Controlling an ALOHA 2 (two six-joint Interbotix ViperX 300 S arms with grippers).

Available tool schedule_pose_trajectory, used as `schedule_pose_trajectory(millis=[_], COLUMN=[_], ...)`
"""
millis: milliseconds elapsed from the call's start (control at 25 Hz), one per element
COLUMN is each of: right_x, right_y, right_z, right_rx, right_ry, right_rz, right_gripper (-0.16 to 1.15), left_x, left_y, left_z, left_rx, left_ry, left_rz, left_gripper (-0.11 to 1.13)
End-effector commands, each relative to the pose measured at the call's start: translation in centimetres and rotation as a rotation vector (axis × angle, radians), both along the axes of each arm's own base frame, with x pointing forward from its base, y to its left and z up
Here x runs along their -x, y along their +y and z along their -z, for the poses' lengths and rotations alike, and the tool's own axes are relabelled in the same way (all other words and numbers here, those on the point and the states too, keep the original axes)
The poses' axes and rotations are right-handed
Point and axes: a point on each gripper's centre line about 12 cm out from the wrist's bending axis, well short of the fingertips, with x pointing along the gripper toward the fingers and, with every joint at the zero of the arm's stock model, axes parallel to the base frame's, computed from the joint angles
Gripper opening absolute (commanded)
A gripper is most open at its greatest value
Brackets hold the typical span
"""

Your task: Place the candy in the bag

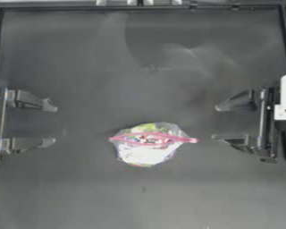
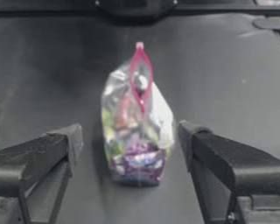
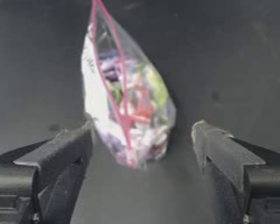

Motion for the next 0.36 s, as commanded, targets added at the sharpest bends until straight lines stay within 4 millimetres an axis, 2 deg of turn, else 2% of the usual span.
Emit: schedule_pose_trajectory(millis=[40,360], right_x=[0.11,0.26], right_y=[0.02,-0.07], right_z=[-0.73,-0.59], right_rx=[-0.005,-0.003], right_ry=[-0.028,-0.025], right_rz=[-0.002,0.002], right_gripper=[0.96,0.96], left_x=[-0.02,0.72], left_y=[0.13,0.31], left_z=[-0.24,-0.07], left_rx=[-0.001,0.0], left_ry=[-0.008,-0.025], left_rz=[-0.007,-0.019], left_gripper=[0.97,0.97])
